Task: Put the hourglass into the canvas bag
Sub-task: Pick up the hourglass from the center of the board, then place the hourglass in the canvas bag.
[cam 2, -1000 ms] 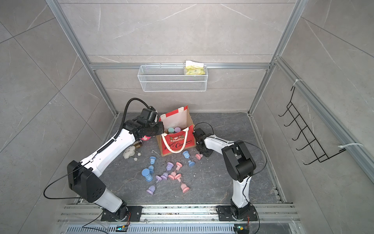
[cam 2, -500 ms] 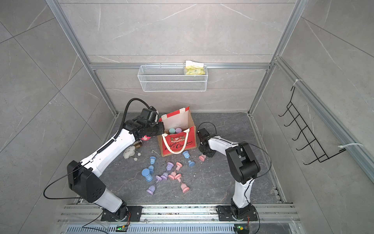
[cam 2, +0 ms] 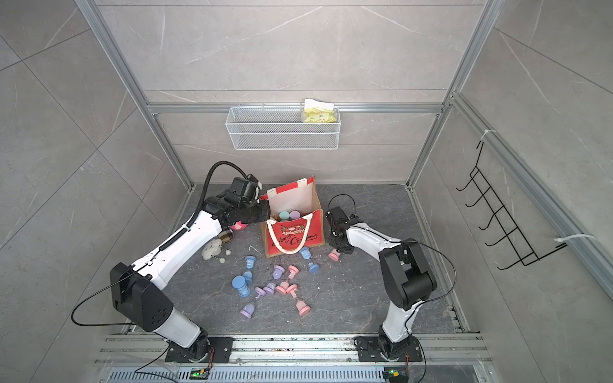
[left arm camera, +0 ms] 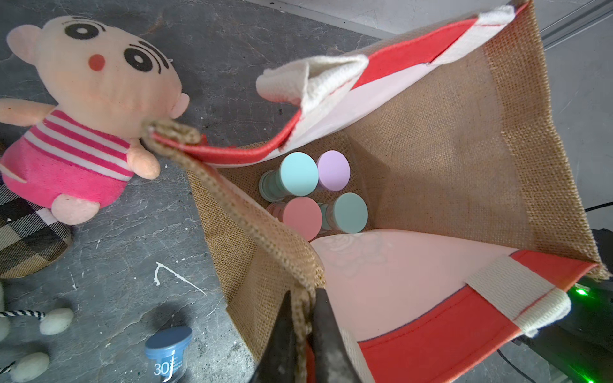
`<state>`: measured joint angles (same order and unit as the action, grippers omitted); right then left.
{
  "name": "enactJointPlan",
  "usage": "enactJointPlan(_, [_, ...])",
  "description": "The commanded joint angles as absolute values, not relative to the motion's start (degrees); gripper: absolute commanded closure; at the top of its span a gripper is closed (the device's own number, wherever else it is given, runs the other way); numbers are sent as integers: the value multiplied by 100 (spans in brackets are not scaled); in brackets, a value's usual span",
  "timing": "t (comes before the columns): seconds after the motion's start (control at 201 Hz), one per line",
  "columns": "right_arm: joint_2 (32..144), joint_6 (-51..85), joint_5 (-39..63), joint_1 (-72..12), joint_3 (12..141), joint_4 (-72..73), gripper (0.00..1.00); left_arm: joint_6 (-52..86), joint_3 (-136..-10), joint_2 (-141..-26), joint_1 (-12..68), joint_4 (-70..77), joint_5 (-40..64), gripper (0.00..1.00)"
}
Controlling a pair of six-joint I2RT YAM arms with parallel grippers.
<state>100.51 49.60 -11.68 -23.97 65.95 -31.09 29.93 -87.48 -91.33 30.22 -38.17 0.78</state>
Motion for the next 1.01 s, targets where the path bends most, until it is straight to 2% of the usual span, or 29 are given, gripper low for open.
enactJointPlan(0.0, [9633,4689,-1412,-2381,6501,-3280,87,2845,-8970,-9074,3024,-3491,421,100])
enactJointPlan(0.284, [8532,4208,-1655,-2379,6738,-3810,94,2859,-9046,-9149,3032,-3476,454,100])
enactJointPlan(0.582, [7933,3606,-1665,-2506,8005,-4507,99,2993,-9155,-9268,3033,-3421,538,100])
enactJointPlan(0.776, [8283,3311,-1920,-3058,9256,-4812,100,3039,-9167,-9312,3048,-3380,534,100])
enactJointPlan(1.005, [9216,3117,-1900,-3705,10712,-4755,100,3092,-9163,-9333,3050,-3375,519,100])
